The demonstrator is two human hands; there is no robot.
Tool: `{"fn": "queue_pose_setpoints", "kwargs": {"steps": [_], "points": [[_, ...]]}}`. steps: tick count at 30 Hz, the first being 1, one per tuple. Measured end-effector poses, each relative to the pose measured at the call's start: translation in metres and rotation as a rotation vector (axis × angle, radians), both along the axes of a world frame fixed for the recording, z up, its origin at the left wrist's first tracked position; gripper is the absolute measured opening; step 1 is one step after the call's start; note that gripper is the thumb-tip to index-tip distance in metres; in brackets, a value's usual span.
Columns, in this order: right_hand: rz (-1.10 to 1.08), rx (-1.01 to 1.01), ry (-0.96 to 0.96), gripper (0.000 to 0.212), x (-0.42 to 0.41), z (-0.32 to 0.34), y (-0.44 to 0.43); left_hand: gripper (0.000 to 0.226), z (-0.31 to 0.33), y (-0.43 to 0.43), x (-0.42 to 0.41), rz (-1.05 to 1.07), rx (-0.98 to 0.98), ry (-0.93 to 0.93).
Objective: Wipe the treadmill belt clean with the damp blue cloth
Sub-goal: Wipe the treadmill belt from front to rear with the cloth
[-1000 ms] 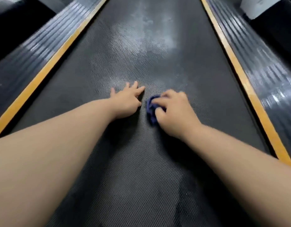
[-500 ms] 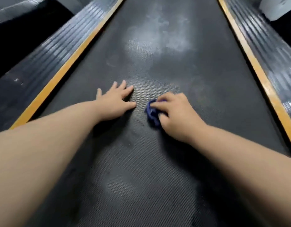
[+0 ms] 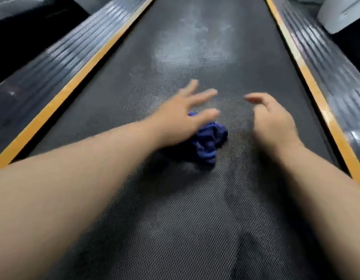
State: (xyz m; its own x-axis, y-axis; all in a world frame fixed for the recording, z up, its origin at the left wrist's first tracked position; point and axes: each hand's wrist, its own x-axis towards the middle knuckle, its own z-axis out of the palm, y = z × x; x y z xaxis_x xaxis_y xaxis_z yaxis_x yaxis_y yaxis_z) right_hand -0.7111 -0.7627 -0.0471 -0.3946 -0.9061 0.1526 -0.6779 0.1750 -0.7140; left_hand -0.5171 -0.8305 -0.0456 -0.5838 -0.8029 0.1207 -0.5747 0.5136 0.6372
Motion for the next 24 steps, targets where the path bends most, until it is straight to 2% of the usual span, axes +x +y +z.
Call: {"fn": "queue_pose_setpoints", "kwargs": {"steps": [2,3,4,6,8,10,11,13,15,17,18,22,24], "points": [[-0.033,0.178,0.237,0.043,-0.011,-0.019,0.014,0.040,-0.017,0.019,-0.021,-0.294,-0.264,-0.113],[0.002,0.226,0.292,0.044,-0.010,-0.026,0.015,0.035,-0.027,0.021,-0.021,-0.413,-0.410,-0.191],[0.033,0.245,0.307,0.043,-0.006,-0.028,0.012,0.033,-0.036,0.013,-0.013,-0.440,-0.491,-0.185],[0.053,0.245,0.287,0.043,-0.003,-0.027,0.007,0.033,-0.043,-0.008,0.013,-0.301,-0.470,-0.130],[0.042,0.232,0.286,0.042,-0.006,-0.027,0.007,0.032,-0.040,-0.031,0.037,-0.009,-0.403,-0.124],[0.036,0.234,0.324,0.042,-0.005,-0.030,0.007,0.043,-0.035,-0.040,0.038,0.262,-0.278,-0.186],[0.036,0.235,0.344,0.042,-0.003,-0.031,0.007,0.050,-0.032,-0.032,0.032,0.309,-0.233,-0.190],[0.028,0.244,0.366,0.042,0.000,-0.030,0.007,0.052,-0.031,0.003,0.018,0.222,-0.229,-0.143],[0.017,0.258,0.374,0.042,0.004,-0.026,0.007,0.047,-0.033,0.043,0.021,-0.030,-0.226,-0.070],[0.039,0.251,0.374,0.041,0.014,-0.024,0.007,0.044,-0.034,0.047,0.035,-0.261,-0.229,-0.082],[0.074,0.242,0.379,0.041,0.022,-0.025,0.006,0.043,-0.034,0.032,0.039,-0.268,-0.260,-0.116],[0.128,0.202,0.408,0.044,0.040,-0.037,0.005,0.040,-0.039,-0.029,0.031,0.254,-0.194,-0.303],[0.107,0.175,0.400,0.042,0.038,-0.039,0.003,0.038,-0.041,-0.027,0.021,0.344,-0.213,-0.305]]}}
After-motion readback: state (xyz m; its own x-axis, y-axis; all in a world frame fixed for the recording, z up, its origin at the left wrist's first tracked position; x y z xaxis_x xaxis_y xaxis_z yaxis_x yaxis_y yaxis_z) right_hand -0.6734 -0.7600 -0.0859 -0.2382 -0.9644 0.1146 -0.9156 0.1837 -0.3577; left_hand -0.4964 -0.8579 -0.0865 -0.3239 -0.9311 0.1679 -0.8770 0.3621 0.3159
